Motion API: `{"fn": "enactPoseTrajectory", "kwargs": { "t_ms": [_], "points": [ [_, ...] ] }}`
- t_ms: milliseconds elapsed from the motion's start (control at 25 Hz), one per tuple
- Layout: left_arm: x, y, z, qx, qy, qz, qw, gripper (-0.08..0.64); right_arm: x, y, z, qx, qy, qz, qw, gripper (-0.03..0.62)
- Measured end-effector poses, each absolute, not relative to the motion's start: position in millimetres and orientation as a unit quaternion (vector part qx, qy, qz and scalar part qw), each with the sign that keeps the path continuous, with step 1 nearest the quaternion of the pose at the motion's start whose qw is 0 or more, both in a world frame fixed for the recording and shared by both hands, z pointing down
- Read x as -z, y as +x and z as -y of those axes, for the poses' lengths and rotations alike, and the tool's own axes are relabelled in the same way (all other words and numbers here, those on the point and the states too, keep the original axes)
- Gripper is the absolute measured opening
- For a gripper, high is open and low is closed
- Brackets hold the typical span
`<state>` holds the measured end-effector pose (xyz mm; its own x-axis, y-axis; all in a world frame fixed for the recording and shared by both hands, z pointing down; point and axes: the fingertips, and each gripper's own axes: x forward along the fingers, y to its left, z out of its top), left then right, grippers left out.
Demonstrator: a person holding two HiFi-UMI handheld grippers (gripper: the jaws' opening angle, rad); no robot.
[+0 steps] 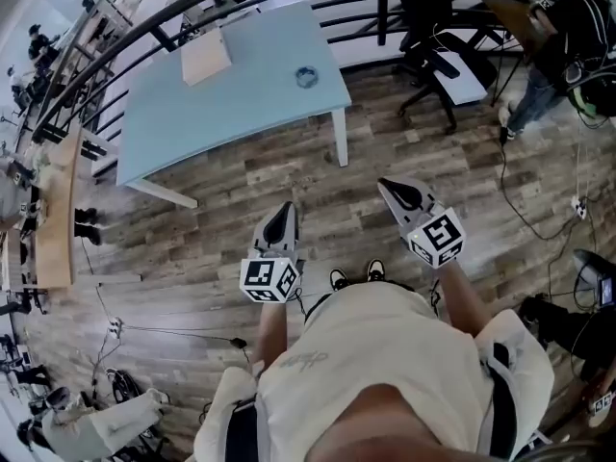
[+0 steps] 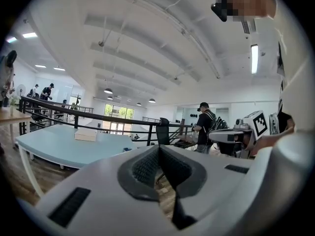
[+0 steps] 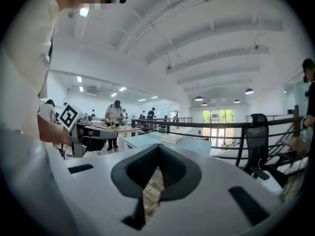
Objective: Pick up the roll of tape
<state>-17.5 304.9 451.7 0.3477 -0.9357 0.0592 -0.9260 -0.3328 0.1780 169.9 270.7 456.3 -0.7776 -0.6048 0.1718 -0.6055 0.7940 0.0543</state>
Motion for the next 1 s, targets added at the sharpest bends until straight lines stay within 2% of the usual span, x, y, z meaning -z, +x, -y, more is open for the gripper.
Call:
{"fn": "enactPoseTrajectory", "kwargs": {
  "t_ms": [320,600,1000],
  "points": [
    [-444.2,-26.6,-305.0,0.027,0.816,0.572,0.085,0.018,-450.9,163.1,-270.3,-0.001,0.321,0.943,0.084,0.006],
    [-444.0,-32.6,-306.0,0.028,0.819,0.567,0.083,0.018,-451.7,162.6,-266.9,-0.011,0.336,0.938,0.090,0.132],
    [-447.5,-43.1,-299.3,0.026,0.835,0.542,0.087,0.018,-456.7,150.8,-267.2,-0.011,0.351,0.931,0.100,0.130]
  ]
}}
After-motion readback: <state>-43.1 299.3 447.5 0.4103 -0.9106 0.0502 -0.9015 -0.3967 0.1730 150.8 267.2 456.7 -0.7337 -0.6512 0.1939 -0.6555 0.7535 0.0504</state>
